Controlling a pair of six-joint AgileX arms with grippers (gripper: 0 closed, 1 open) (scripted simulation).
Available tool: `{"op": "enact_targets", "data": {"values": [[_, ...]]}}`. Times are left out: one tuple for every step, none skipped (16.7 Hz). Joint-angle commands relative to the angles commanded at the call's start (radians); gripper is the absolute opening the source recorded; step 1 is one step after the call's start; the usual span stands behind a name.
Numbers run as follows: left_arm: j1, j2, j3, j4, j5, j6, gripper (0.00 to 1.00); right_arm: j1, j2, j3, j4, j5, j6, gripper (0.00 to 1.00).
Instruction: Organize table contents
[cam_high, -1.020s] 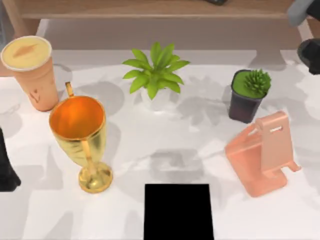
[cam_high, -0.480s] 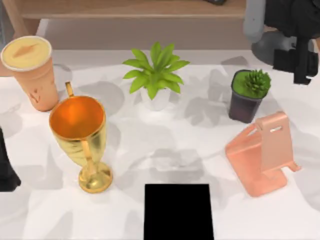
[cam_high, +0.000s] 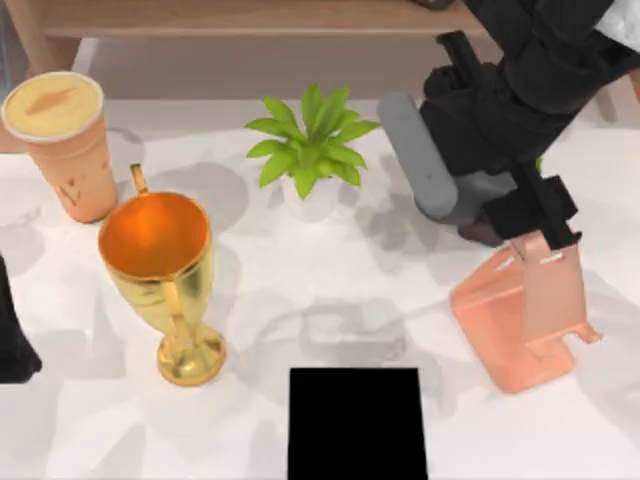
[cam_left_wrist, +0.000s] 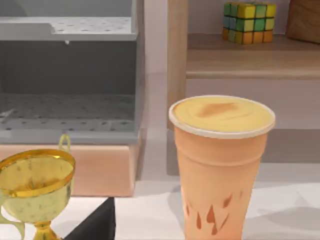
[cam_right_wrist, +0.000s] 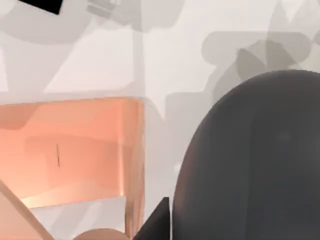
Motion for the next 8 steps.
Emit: {"op": "enact_targets", "data": {"values": [[0.000,0.000,0.000,0.000,0.000,0.000,1.00,0.026,0.008,-0.008,0.000,-0.003,-0.043,0.00],[0.000,0.000,0.000,0.000,0.000,0.000,1.00,0.052,0.018,-0.017,0.001,-0.005,-0.092,0.00],[0.000,0.000,0.000,0.000,0.000,0.000,1.00,0.079,0.031,-0.028,0.002,-0.008,-0.146,0.00],[0.000,0.000,0.000,0.000,0.000,0.000,1.00,0.107,0.047,-0.040,0.006,-0.011,-0.205,0.00],[0.000,0.000,0.000,0.000,0.000,0.000,1.00,0.136,0.065,-0.055,0.013,-0.014,-0.268,0.00],[0.000,0.000,0.000,0.000,0.000,0.000,1.00,0.166,0.085,-0.073,0.025,-0.017,-0.335,0.00],[0.000,0.000,0.000,0.000,0.000,0.000,1.00,0.196,0.106,-0.091,0.041,-0.019,-0.403,0.00],[0.000,0.000,0.000,0.000,0.000,0.000,1.00,0.227,0.128,-0.110,0.060,-0.022,-0.472,0.00]]}}
